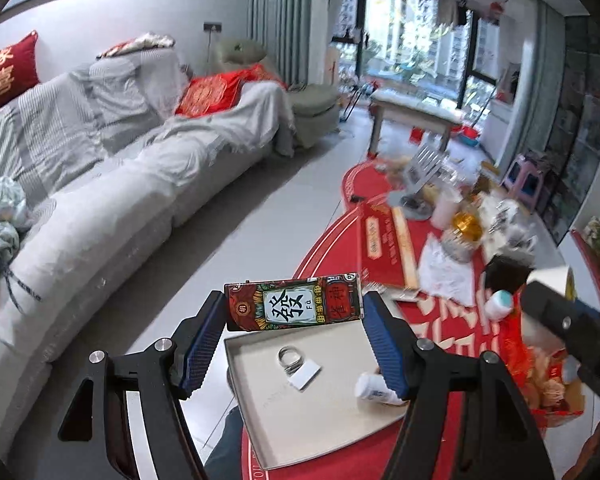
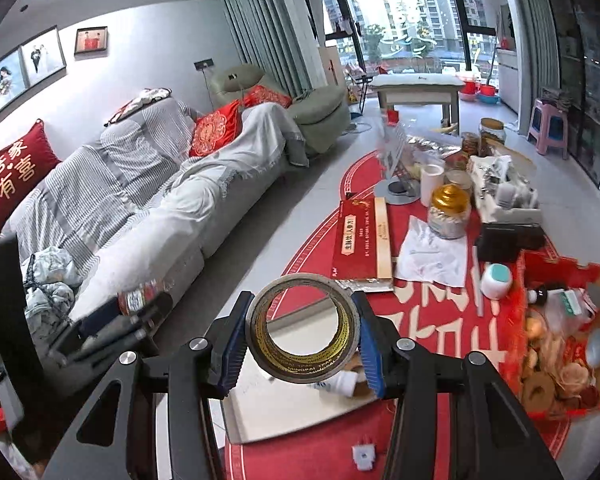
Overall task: Organize rigid objects
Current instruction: 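Carry tape roll in right tool while left tool carries red packet over tray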
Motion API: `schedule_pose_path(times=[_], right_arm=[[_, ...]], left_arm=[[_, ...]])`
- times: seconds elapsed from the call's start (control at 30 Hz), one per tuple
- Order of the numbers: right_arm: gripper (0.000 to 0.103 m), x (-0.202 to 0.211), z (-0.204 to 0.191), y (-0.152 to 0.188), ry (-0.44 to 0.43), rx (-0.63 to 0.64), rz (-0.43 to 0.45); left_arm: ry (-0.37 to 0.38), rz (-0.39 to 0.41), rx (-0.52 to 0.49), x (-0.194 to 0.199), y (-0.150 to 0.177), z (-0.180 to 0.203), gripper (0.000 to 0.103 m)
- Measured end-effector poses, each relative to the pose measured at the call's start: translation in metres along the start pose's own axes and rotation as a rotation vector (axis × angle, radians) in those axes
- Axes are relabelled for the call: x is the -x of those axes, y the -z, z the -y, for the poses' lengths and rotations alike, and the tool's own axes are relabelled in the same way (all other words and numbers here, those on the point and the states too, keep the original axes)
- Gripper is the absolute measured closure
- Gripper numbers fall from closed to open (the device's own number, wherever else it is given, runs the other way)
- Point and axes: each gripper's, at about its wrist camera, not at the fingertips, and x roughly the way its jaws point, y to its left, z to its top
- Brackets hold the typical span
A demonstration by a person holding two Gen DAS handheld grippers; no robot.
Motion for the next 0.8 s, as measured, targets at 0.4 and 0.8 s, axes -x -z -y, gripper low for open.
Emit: schedule_pose_path(times=[0.4,0.8], right_arm=[[0.053,-0.135,0.016,0.046,0.054,-0.024,-0.27],[0.053,-0.185,0.025,0.06,0.098,0.007,-0.353]], left_arm=[[-0.062,-0.276,0.016,-0.128,0.063,-0.007,0.031],[-0.076,-0.342,0.01,-0.164,0.079,-0.006,0.031]])
